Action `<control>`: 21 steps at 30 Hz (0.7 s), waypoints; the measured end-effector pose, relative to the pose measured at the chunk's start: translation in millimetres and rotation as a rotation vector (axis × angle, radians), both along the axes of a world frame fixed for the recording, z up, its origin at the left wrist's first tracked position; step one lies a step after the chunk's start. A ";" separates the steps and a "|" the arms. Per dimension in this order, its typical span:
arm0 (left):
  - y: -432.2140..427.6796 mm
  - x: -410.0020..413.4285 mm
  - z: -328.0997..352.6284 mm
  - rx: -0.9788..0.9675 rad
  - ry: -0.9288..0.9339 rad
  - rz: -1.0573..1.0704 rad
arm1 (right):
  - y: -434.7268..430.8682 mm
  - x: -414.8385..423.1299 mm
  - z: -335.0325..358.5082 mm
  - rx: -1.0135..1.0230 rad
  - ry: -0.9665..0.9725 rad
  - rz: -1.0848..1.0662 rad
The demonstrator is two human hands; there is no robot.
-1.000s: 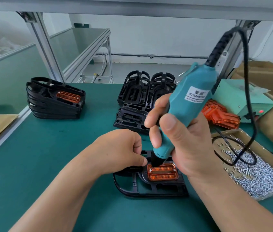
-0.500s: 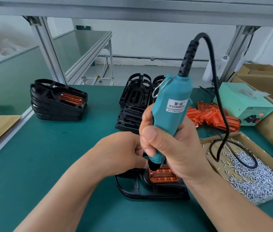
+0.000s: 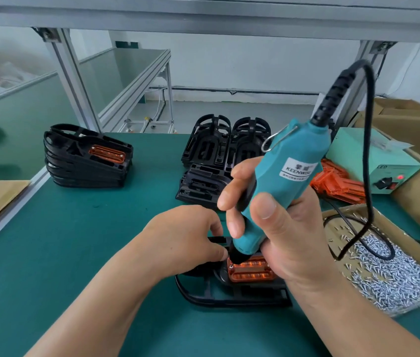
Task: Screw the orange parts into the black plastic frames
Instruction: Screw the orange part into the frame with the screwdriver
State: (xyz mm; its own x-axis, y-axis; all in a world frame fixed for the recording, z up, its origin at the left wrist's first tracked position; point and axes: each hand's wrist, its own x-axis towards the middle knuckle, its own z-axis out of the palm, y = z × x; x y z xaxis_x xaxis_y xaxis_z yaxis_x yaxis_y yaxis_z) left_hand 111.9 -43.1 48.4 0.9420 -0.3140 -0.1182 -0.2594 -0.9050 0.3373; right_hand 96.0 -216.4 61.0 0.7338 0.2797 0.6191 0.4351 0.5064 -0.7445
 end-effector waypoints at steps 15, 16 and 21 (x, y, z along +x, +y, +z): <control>-20.1 -10.9 -6.2 0.142 -0.200 0.056 | -3.0 -2.4 3.3 0.015 0.075 -0.135; -20.7 -11.8 -5.0 0.144 -0.198 0.054 | -3.8 -2.2 3.3 0.017 0.083 -0.147; -23.6 -15.2 -2.5 0.141 -0.221 0.033 | -5.3 -6.3 10.6 -0.011 -0.055 -0.071</control>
State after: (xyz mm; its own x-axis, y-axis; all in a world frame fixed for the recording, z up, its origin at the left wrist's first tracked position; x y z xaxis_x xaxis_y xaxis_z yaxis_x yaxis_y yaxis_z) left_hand 96.6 -66.7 46.0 0.9593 -0.2775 0.0516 -0.2821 -0.9483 0.1456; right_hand 89.7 -221.7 71.6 0.7172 0.2358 0.6557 0.5094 0.4648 -0.7242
